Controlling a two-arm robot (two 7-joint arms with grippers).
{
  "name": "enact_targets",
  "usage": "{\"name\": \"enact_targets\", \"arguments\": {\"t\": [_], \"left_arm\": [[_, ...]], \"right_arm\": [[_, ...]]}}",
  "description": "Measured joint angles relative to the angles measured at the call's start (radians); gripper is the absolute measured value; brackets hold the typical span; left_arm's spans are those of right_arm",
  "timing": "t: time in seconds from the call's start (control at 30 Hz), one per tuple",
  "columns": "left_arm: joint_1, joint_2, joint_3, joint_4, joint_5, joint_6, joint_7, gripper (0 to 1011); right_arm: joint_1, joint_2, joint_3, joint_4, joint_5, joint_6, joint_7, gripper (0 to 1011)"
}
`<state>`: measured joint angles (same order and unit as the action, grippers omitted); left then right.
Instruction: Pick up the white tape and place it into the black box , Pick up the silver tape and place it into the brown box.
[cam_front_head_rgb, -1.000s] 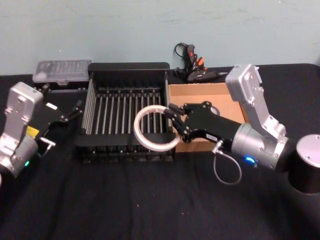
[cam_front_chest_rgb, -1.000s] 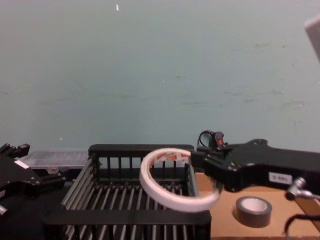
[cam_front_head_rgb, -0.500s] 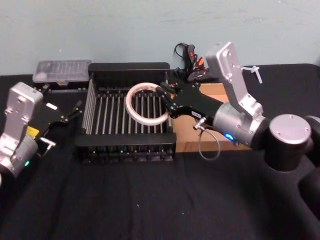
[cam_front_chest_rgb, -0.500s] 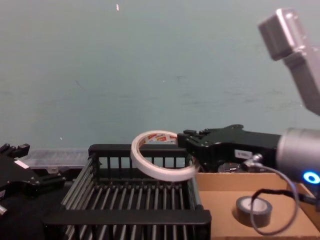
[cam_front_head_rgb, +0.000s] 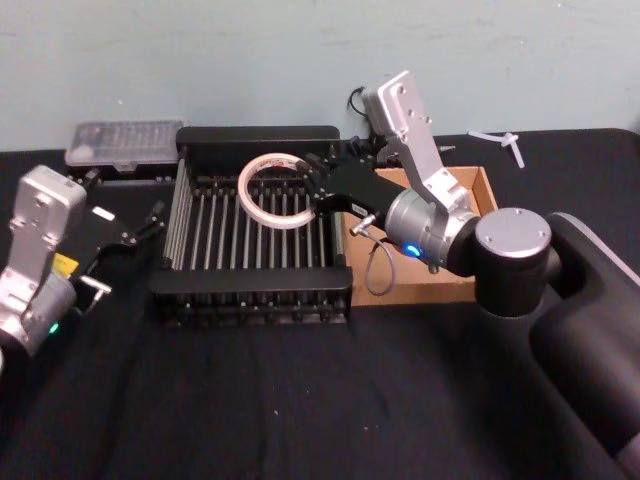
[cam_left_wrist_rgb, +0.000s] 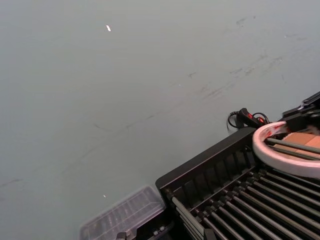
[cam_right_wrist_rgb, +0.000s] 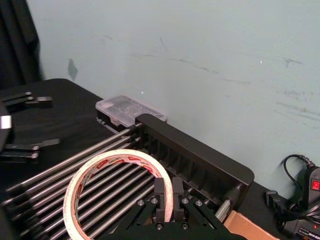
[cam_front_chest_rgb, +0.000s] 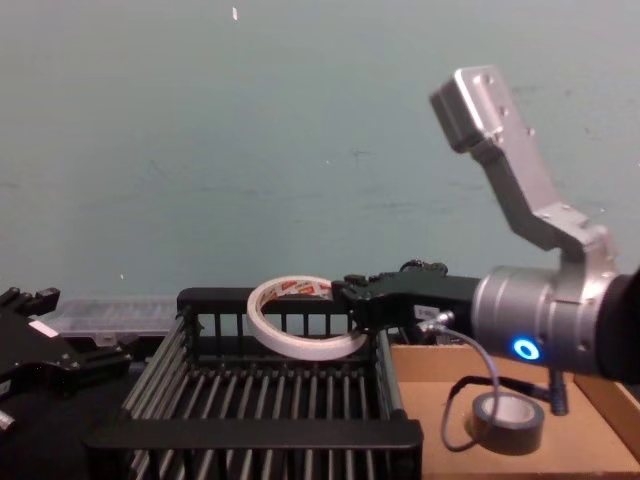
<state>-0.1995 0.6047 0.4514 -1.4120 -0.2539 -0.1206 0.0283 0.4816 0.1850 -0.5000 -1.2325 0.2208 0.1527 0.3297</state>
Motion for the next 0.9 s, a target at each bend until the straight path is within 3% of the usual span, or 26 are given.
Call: {"name": "enact_targets", "arguments": {"t": [0.43, 0.9], "left_arm": [[0.000, 0.000, 0.000, 0.000, 0.000, 0.000, 0.000, 1001], [0.000, 0.000, 0.000, 0.000, 0.000, 0.000, 0.000, 1001]], "right_arm": [[0.076, -0.088, 0.005, 0.188, -0.055, -0.020, -0.026, 98], [0.082, -0.098, 0.011, 0.208, -0.069, -0.021, -0.026, 98]]}}
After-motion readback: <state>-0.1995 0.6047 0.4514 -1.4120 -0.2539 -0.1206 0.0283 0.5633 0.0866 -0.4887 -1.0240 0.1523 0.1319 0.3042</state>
